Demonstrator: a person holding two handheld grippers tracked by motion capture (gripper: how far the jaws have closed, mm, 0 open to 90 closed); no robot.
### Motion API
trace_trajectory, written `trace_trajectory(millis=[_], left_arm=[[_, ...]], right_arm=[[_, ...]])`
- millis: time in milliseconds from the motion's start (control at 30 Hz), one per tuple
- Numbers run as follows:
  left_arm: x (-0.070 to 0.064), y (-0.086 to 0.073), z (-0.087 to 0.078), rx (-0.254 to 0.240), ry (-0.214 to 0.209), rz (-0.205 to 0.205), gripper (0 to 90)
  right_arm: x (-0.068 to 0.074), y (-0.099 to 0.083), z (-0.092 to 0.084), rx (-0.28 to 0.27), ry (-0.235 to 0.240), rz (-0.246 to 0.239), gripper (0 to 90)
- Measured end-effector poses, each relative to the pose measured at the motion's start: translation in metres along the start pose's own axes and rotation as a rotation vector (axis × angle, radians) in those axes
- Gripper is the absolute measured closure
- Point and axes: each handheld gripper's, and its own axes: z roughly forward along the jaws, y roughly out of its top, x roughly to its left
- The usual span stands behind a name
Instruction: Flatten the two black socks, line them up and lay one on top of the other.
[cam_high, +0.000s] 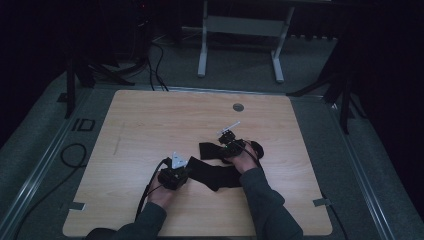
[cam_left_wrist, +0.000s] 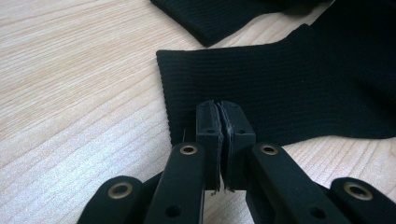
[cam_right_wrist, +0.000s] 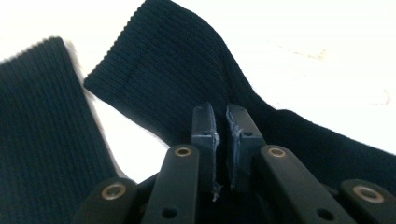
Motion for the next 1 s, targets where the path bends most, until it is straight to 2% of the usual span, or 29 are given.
trace_trajectory(millis=[33, 67, 100, 133, 167, 367, 467, 500, 600, 633, 667, 800, 867, 933, 1000], left_arm=[[0.0, 0.0, 0.0, 0.0, 0.0, 0.0, 87.1], [0.0, 0.0, 0.0, -0.001, -0.001, 0.002, 86.6], [0.0, 0.0, 0.0, -0.001, -0.001, 0.002, 86.5], [0.0, 0.0, 0.0, -0.001, 0.0, 0.002, 86.5], [0.0, 0.0, 0.0, -0.001, 0.0, 0.002, 86.5], [-0.002, -0.001, 0.0, -0.004, 0.004, -0.001, 86.4], [-0.002, -0.001, 0.0, -0.006, 0.007, -0.001, 86.4], [-0.002, -0.001, 0.0, -0.006, 0.007, -0.001, 86.4], [-0.002, -0.001, 0.0, -0.006, 0.008, -0.002, 86.4], [-0.002, -0.001, 0.0, -0.007, 0.009, -0.003, 86.4], [-0.002, -0.001, 0.0, -0.008, 0.009, -0.004, 86.4], [-0.003, -0.001, -0.001, -0.009, 0.009, -0.01, 85.8], [-0.004, -0.001, -0.005, -0.039, 0.004, -0.011, 83.8], [-0.003, 0.001, -0.012, -0.061, 0.004, -0.016, 83.5], [0.001, 0.002, -0.021, -0.07, 0.011, -0.026, 83.0]], right_arm=[[0.0, 0.0, 0.0, 0.0, 0.0, 0.0, 83.3], [-0.002, -0.001, -0.002, -0.015, 0.028, 0.044, 83.6], [-0.002, -0.001, -0.002, -0.015, 0.028, 0.044, 83.6], [-0.002, -0.003, -0.006, -0.038, 0.052, 0.077, 83.6], [-0.002, -0.003, -0.006, -0.038, 0.052, 0.077, 83.6], [0.006, -0.006, -0.028, -0.089, 0.058, 0.06, 83.5], [0.013, -0.008, -0.046, -0.132, 0.075, 0.046, 83.5], [0.013, -0.008, -0.046, -0.132, 0.075, 0.046, 83.5], [0.025, -0.012, -0.061, -0.159, 0.095, 0.021, 83.4], [0.025, -0.012, -0.061, -0.159, 0.095, 0.021, 83.4], [0.033, -0.014, -0.065, -0.167, 0.096, 0.007, 83.4], [0.044, -0.018, -0.07, -0.177, 0.103, -0.001, 83.3], [0.053, -0.02, -0.071, -0.189, 0.117, -0.004, 83.3], [0.055, -0.02, -0.072, -0.192, 0.119, -0.005, 83.3], [0.061, -0.02, -0.072, -0.197, 0.129, -0.009, 83.2]])
